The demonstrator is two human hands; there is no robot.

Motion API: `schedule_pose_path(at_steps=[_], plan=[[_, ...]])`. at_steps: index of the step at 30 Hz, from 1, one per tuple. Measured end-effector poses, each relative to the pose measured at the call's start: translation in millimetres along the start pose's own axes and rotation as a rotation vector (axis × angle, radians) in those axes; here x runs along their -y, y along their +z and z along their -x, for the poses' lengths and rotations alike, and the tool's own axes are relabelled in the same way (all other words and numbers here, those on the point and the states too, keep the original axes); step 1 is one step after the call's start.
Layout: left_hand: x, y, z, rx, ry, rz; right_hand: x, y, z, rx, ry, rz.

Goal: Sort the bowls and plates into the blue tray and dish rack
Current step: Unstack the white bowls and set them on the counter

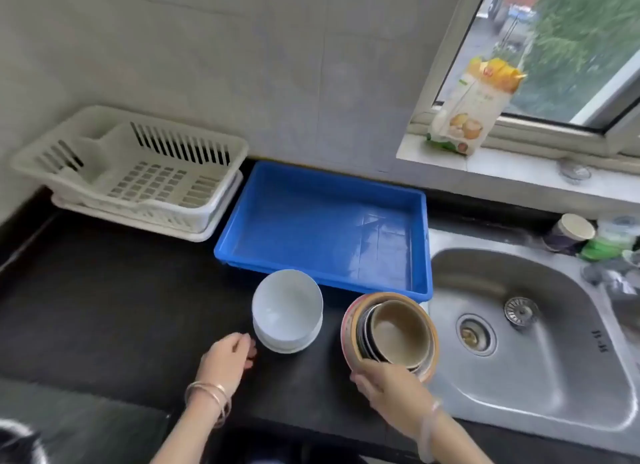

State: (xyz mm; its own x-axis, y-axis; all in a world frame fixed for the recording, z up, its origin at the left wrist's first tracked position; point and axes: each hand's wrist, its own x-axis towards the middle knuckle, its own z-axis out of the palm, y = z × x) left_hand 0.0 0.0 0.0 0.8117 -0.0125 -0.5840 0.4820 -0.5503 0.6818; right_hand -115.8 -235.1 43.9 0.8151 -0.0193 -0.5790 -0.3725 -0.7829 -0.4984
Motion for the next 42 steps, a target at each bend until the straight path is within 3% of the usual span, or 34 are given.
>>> schedule_pose_path(at_steps=[4,10,15,22,27,32,42], plan=[[-28.4,-4.0,-8.8,-0.147,0.198,-0.007,34.7,-25.4,-49.3,-0.283,0.029,-0.134],[-38.5,3.2,-9.5,-0.126,0.214,0.035,64.6,-23.6,-93.4,-0.319,0.077,-0.003],[-37.0,5.4,-7.8,-0.113,0.192,0.065,77.1,-24.5,-98.7,-0.349,0.051,0.248],[-39.4,5.6,-6.2,-0.134,0.118,0.202,81.0,-43.0,-96.2,-0.401,0.012,0.167],[-50.7,8.8,-7.7,-0.146,0.111,-0.006,67.1,-62.8,-85.0,-0.508,-0.010,-0.004],[-61.2,17.1,-9.9,-0.265,0.170,-0.310,56.2,-65.5,-79.5,-0.528,-0.006,-0.120],[-70.3,-5.0,-15.6,-0.271,0.267,-0.256,72.4,-73.8,-76.0,-0.585,-0.026,-0.208]])
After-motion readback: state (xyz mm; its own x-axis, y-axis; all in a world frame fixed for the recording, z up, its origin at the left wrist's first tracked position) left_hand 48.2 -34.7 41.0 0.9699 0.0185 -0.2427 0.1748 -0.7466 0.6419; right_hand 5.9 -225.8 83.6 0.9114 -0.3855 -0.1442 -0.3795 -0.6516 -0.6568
